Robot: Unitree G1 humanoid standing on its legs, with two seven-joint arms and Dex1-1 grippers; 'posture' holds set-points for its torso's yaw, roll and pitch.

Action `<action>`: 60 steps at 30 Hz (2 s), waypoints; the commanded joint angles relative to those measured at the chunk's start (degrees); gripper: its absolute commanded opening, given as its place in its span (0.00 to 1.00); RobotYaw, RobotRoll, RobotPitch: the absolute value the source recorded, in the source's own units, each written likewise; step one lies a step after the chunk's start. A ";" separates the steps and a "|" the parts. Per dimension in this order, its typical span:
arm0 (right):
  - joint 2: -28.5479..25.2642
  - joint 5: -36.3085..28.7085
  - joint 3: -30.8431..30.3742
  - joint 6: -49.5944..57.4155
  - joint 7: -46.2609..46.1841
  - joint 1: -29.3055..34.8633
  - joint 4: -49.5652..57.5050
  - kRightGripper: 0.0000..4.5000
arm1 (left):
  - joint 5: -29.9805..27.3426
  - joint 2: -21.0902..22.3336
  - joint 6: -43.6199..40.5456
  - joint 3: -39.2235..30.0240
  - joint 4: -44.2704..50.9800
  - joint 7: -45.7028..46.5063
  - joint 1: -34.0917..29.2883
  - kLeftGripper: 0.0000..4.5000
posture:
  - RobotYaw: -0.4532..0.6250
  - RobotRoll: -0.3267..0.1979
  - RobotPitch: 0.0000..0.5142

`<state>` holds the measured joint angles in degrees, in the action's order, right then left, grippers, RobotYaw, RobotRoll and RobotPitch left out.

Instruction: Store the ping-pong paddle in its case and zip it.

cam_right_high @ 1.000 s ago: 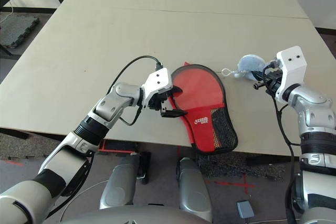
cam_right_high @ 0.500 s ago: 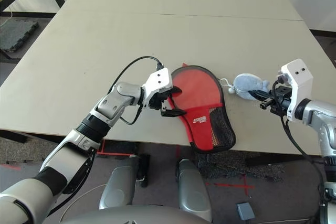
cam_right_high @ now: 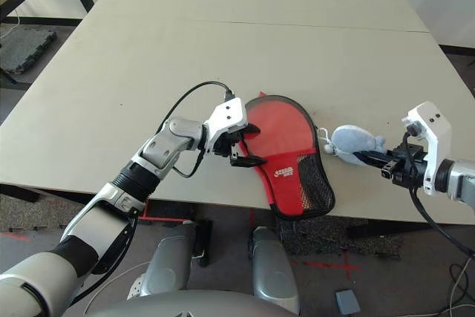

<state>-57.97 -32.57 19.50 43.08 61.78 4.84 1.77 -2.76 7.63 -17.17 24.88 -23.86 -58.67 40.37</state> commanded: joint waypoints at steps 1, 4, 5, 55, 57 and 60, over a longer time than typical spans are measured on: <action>-1.35 -3.23 -1.14 4.43 4.66 4.14 3.80 0.01 | 2.43 0.05 -2.16 2.87 -4.51 -0.41 -2.05 1.00 | 0.33 0.62 0.36; -2.14 -4.33 -0.80 5.52 5.77 6.45 5.56 0.01 | 2.45 0.15 -2.13 2.79 -4.60 -0.48 -1.99 1.00 | 0.33 0.62 0.36; -2.38 -4.37 -0.77 5.56 5.95 7.10 5.88 0.01 | 2.47 0.18 -2.08 2.79 -4.64 -0.52 -1.94 1.00 | 0.33 0.62 0.36; 3.16 -4.60 18.70 -0.27 -6.29 -15.04 -14.10 0.99 | -14.90 11.19 -20.06 -20.35 24.14 5.37 -7.18 1.00 | 0.39 0.62 0.28; 7.08 -2.66 16.89 -4.39 -10.04 -17.60 -14.57 0.99 | -14.99 10.76 -17.72 -24.62 22.64 9.92 -7.03 1.00 | 0.41 0.62 0.28; 15.29 3.38 14.36 -15.55 -20.45 -22.24 -17.65 0.99 | -11.76 9.86 -9.51 -30.98 16.32 20.87 -6.93 1.00 | 0.44 0.62 0.26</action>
<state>-44.45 -32.23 35.15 32.44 45.94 -16.95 -13.54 -16.13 17.92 -30.52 -3.35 -4.23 -42.85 33.56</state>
